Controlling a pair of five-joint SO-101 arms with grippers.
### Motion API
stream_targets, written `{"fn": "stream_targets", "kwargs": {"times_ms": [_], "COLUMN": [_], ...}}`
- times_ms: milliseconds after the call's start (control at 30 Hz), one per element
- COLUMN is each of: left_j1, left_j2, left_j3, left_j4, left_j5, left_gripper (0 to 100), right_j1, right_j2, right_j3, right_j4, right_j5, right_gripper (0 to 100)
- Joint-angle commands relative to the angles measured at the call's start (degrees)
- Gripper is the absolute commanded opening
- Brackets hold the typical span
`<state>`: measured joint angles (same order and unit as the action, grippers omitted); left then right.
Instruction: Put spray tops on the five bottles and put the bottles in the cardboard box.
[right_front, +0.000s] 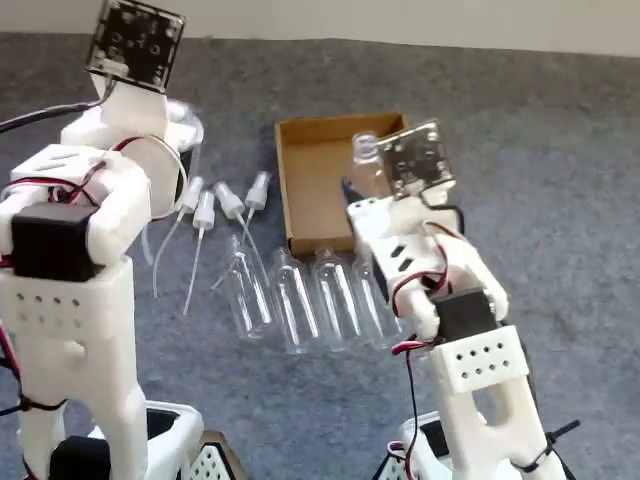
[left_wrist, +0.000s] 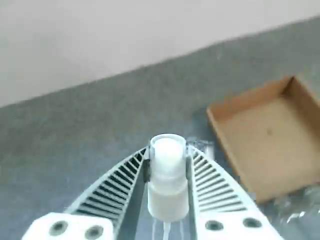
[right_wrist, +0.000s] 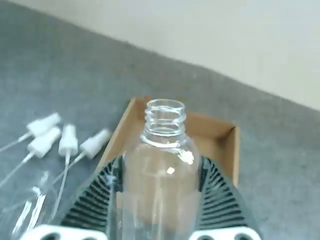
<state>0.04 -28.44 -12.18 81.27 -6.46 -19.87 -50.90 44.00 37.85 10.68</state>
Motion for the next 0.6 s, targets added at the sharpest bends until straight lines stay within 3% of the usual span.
{"fn": "stream_targets", "kwargs": {"times_ms": [0, 100, 233, 367, 567], "left_j1": [4.7, 7.8, 15.3, 22.0, 29.0], "left_j2": [-0.6, -0.6, -0.5, -0.1, 0.0], "left_j3": [-8.4, -11.8, -13.8, -13.8, -13.8], "left_j4": [0.4, 0.0, -2.5, -8.4, -15.3], "left_j5": [4.1, 6.6, 8.7, 8.7, 8.6], "left_gripper": [4, 4, 4, 4, 4], "right_j1": [-2.2, -2.2, -2.2, -4.4, -5.5], "right_j2": [-2.1, -2.1, -3.6, -13.8, -31.2], "right_j3": [1.0, 1.4, 7.2, 20.2, 34.0], "right_j4": [3.3, 2.7, -6.8, -17.2, -18.3], "right_j5": [-0.1, -0.4, -4.7, -4.7, -4.5], "right_gripper": [0.5, 0.5, 0.5, 0.4, 0.4]}}
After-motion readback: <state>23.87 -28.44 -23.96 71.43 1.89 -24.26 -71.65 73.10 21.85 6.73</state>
